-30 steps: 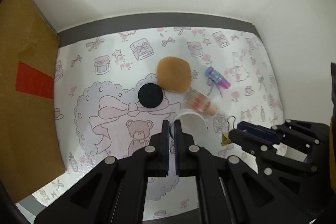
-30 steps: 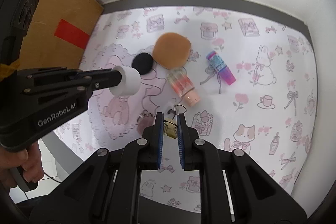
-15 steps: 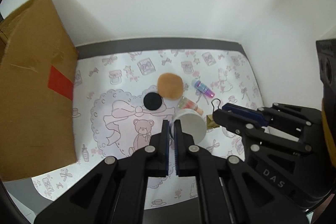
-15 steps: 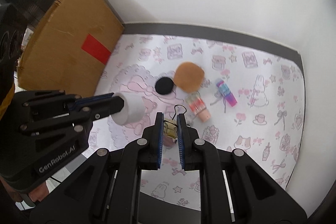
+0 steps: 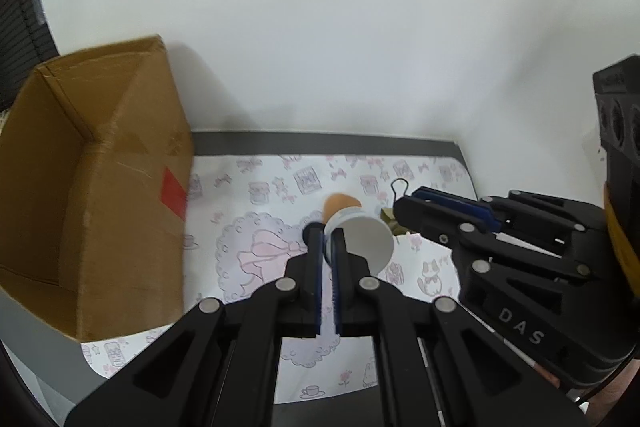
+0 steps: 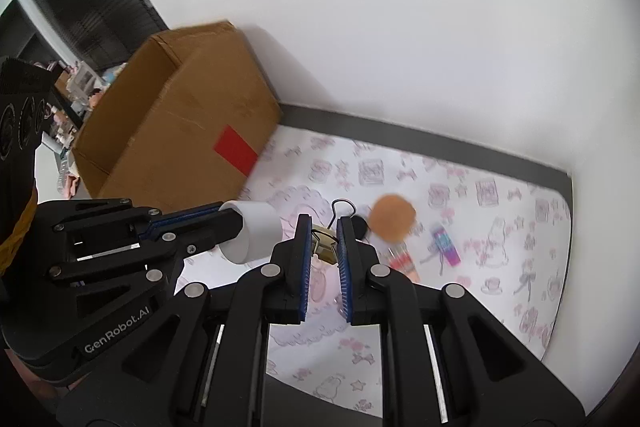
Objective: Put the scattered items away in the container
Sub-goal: 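Carry the white jar with the left tool while the right tool carries the clip to the box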
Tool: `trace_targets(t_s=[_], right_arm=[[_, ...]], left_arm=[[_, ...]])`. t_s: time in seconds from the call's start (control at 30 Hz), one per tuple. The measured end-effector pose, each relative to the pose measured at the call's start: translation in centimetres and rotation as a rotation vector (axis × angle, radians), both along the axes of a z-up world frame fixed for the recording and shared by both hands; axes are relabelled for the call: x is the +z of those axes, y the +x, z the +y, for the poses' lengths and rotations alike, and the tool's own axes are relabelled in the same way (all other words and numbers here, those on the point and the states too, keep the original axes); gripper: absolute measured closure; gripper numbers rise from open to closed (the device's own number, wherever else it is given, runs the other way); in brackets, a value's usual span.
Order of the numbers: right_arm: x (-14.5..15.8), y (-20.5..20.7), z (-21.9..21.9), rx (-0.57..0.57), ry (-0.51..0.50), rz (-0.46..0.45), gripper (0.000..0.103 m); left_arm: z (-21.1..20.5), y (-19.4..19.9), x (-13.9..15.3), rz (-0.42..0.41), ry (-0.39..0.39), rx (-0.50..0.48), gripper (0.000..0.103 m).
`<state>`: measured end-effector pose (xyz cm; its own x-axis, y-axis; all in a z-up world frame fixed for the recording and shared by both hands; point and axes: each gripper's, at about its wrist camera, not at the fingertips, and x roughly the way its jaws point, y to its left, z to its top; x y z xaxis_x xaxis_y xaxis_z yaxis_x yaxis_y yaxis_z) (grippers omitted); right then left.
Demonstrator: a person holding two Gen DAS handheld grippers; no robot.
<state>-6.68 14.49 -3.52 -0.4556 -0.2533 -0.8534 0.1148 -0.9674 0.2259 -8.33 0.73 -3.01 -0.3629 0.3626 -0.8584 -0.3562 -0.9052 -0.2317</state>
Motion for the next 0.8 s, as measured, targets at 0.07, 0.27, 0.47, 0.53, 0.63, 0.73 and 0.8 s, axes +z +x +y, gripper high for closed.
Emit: trace_targets(t_s=[0.07,0.27,0.47,0.53,0.63,0.73,0.8], right_arm=[[0.8,-0.4,-0.7,0.014,0.002,0.015,0.090],[3.0,-1.9,-3.3,0.061,0.004,0.057,0.090],[4.7,-3.6,-6.3,0.111,0.001,0.094,0.090],[5.3,-4.1,-7.3,0.128,0.000,0.105,0.090],[6.1,-4.7,-8.7,0.151,0.000,0.122,0.090],[6.9,-5.5,-10.3,0.177,0.004,0.136,0.090],[7.4,-5.8,-11.4,0.194,0.007,0.144,0.090]], left_arm=[[-0.8,-0.3,0.7,0.012,0.007,0.020,0.099],[-3.5,-1.3,2.8,0.044,0.019,0.070,0.099],[-6.1,-2.3,4.5,0.079,0.021,0.118,0.099],[-7.1,-2.6,5.1,0.094,0.021,0.136,0.099],[-8.6,-3.1,5.8,0.108,0.021,0.159,0.099],[-10.4,-3.5,6.4,0.116,0.018,0.183,0.099],[-11.6,-3.7,6.6,0.119,0.019,0.200,0.099]])
